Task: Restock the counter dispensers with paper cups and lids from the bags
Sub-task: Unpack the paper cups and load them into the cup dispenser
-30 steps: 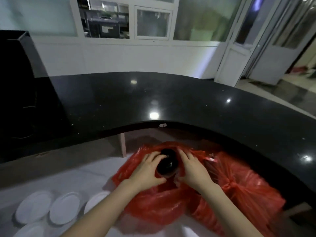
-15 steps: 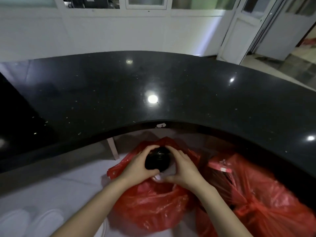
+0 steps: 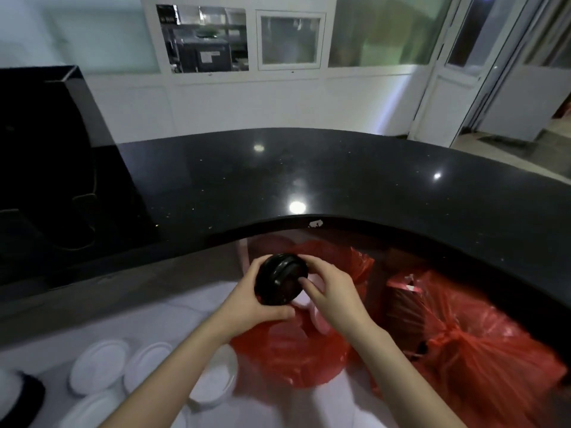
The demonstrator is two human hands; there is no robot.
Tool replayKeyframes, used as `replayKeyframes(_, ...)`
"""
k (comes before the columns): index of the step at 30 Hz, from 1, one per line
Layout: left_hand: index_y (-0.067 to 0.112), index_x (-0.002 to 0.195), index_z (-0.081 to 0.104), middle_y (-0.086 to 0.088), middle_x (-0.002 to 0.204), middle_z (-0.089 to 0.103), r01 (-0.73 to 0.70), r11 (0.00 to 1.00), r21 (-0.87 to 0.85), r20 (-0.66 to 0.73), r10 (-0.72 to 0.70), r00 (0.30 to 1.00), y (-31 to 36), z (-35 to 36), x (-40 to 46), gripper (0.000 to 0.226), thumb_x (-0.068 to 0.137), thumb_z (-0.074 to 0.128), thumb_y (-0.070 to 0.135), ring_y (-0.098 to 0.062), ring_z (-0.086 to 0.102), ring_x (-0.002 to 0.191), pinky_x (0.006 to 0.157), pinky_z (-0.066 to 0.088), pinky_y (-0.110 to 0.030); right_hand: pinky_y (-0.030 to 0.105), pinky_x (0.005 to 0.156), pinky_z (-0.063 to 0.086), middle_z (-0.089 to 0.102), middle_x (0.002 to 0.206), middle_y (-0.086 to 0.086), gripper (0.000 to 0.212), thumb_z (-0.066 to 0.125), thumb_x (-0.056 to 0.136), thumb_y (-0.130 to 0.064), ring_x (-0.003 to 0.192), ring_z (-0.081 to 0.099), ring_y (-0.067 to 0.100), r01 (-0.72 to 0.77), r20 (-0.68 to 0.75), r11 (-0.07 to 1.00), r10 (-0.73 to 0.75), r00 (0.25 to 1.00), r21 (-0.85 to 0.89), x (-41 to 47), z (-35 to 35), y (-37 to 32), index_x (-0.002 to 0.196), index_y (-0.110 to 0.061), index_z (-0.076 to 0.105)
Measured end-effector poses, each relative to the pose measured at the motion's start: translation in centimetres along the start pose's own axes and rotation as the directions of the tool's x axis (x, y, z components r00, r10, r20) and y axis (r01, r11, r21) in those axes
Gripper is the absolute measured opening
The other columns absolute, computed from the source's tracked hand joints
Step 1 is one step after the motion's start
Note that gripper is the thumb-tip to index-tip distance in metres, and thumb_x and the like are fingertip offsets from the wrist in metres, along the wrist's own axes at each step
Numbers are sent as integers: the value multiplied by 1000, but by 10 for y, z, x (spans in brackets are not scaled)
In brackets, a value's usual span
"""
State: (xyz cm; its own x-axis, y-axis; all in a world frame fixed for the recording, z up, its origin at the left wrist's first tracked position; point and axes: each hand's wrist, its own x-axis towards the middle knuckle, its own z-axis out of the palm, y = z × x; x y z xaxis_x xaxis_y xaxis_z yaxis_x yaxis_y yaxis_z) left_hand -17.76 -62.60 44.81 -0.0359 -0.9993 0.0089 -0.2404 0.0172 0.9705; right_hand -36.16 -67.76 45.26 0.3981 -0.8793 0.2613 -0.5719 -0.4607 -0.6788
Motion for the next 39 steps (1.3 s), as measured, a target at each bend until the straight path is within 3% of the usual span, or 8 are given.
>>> replayKeyframes(6, 27, 132, 50, -7, 133, 59, 262, 831, -491, 42, -278, 960, -5, -21, -62, 100, 47, 86, 66, -25, 61, 118, 96, 51, -51, 14, 103, 35, 46, 133, -17, 62, 66, 83, -11, 122, 42, -5, 110, 84, 989, -118, 989, 96, -31, 24, -47, 137, -34, 47)
replayKeyframes(11, 19, 128, 57, -12, 123, 66, 330, 657, -678, -24, -468, 883, -11, -48, -121, 74, 73, 58, 68, -28, 66, 109, 78, 57, -46, 24, 103, 40, 55, 127, -16, 45, 74, 73, -17, 119, 49, 1, 143, 140, 982, -160, 977, 127, -49, 63, -83, 114, -31, 60)
replayKeyframes(14, 18, 116, 66, -16, 109, 72, 376, 534, -757, -14, -588, 809, -20, -70, -151, 72, 83, 33, 73, -33, 69, 99, 81, 54, -50, 26, 93, 45, 63, 110, -22, 39, 76, 69, -17, 106, 57, 1, 117, 136, 977, -142, 981, 176, -60, 89, -113, 103, -31, 61)
replayKeyframes(20, 16, 123, 63, -18, 120, 67, 297, 428, -854, -59, -645, 762, -47, -115, -210, 66, 94, 31, 65, -38, 67, 105, 70, 57, -47, 19, 91, 45, 66, 100, -23, 41, 77, 67, -6, 101, 61, 2, 40, 98, 959, -70, 993, 279, -88, 148, -167, 94, -33, 61)
replayKeyframes(26, 13, 127, 60, -16, 122, 66, 315, 395, -863, -53, -690, 722, -72, -144, -248, 51, 98, 42, 51, -36, 67, 105, 76, 59, -50, 16, 81, 49, 63, 93, -9, 62, 71, 70, 9, 90, 62, 5, -38, 68, 906, 10, 998, 421, -100, 176, -206, 109, -38, 59)
replayKeyframes(30, 15, 121, 65, -12, 113, 71, 328, 453, -829, -54, -649, 759, -81, -147, -261, 46, 98, 45, 49, -31, 69, 103, 81, 58, -47, 9, 74, 41, 56, 90, -16, 43, 67, 67, 4, 85, 54, -3, 208, 9, 976, -209, 978, 71, -115, 195, -215, 98, -27, 67)
replayKeyframes(34, 13, 118, 66, -16, 111, 71, 322, 382, -866, 20, -617, 787, -86, -152, -274, 57, 98, 36, 58, -31, 71, 91, 75, 57, -47, 26, 79, 46, 62, 99, -12, 30, 61, 72, -20, 91, 56, 12, 400, 170, 902, -374, 912, -161, -147, 218, -214, 100, -28, 69)
replayKeyframes(39, 14, 121, 57, -16, 109, 71, 393, 578, -715, -72, -620, 781, -108, -153, -304, 32, 99, 50, 35, -29, 71, 84, 70, 57, -38, 24, 91, 43, 58, 114, -11, 33, 59, 83, -37, 106, 52, 10, 361, 307, 925, -312, 899, -119, -184, 233, -208, 113, -26, 67)
